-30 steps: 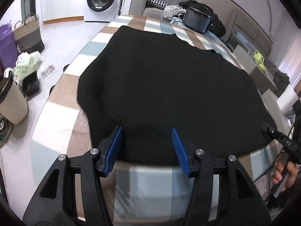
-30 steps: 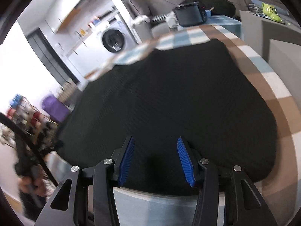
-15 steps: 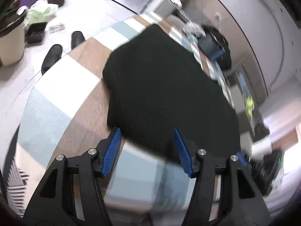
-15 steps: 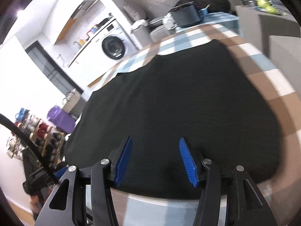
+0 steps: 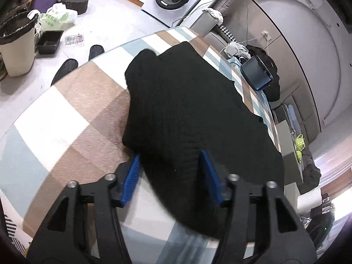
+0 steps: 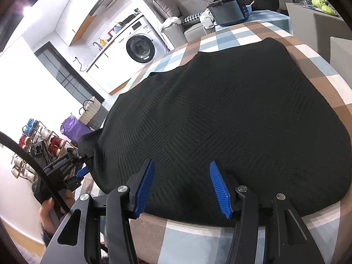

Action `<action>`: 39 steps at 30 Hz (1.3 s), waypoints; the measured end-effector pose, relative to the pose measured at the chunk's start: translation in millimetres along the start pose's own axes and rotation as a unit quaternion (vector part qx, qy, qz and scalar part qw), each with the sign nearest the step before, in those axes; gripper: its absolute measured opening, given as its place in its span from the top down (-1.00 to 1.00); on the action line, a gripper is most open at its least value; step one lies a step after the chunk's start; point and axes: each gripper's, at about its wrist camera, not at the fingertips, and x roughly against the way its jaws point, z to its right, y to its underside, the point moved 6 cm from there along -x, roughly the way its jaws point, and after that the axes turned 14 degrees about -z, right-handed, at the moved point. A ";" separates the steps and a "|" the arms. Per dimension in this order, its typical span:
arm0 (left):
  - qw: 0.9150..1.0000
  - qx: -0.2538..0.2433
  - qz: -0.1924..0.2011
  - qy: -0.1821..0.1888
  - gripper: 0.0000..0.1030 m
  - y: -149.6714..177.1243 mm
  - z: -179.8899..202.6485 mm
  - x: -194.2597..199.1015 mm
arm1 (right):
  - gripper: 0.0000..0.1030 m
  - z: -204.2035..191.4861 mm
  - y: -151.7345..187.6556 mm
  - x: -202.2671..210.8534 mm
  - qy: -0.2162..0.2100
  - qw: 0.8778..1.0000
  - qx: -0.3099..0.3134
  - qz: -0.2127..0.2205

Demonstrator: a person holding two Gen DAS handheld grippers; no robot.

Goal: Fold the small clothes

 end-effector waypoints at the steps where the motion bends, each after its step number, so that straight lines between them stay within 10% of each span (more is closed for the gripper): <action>1: 1.000 -0.001 0.008 -0.002 -0.22 0.9 -2.8 5.1 | -0.05 1.1 -0.3 -0.9 0.000 1.000 -0.002 -0.002; 15: 0.999 -0.019 0.030 -0.033 -0.38 -19.8 -5.8 -2.7 | -0.06 -9.6 -4.1 -7.2 -0.001 1.000 0.015 -0.017; 19: 0.998 -0.023 0.028 -0.048 0.62 -33.3 -0.5 -15.0 | -0.06 -3.0 -2.8 -7.1 0.005 1.000 0.003 -0.016; 28: 0.987 -0.112 0.074 -0.084 0.71 -28.0 28.1 11.1 | -0.06 3.5 0.3 -4.9 -0.003 1.000 -0.009 -0.013; 32: 0.971 -0.186 0.099 -0.117 0.72 -25.9 66.6 16.1 | -0.06 5.2 -0.6 -3.5 -0.005 1.000 -0.011 -0.012; 39: 0.911 -0.390 0.101 -0.085 0.74 13.4 199.4 2.6 | -0.06 16.8 3.8 19.0 0.004 0.999 -0.030 0.015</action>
